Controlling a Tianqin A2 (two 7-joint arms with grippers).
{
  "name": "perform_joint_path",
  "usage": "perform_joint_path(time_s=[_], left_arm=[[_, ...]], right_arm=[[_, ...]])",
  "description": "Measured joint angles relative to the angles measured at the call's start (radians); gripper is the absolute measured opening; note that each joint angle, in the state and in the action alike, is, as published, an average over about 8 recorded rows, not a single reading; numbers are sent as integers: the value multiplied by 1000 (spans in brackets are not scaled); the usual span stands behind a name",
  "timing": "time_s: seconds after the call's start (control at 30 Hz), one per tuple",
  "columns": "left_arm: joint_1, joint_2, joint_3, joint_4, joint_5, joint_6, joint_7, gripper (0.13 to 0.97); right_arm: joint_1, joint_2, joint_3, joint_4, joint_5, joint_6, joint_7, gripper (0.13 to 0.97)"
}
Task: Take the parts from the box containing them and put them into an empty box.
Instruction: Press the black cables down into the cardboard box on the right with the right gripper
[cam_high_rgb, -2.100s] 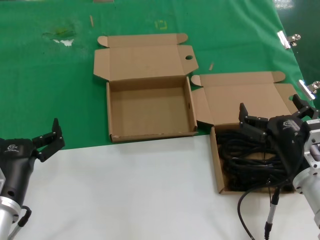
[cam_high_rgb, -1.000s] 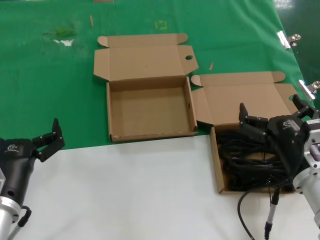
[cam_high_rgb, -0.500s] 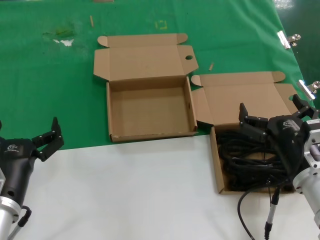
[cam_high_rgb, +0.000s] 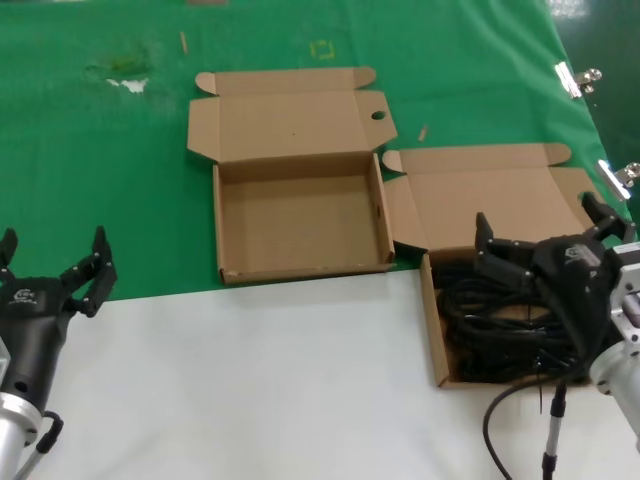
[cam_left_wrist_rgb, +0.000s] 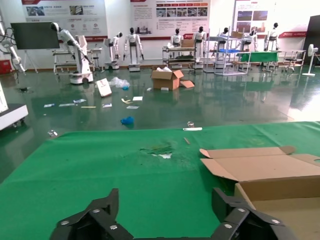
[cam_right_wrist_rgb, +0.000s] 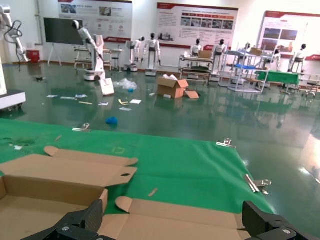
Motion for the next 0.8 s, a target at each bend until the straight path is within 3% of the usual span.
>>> perform_joint_path(time_s=[0.4,0.8], left_arm=[[0,0,0,0,0,0,0,494],[0,0,0,0,0,0,0,256]], right_arm=[[-32,185,-90,85,88,30,17,966],[20,527,-241,118,131,-43,76,966]])
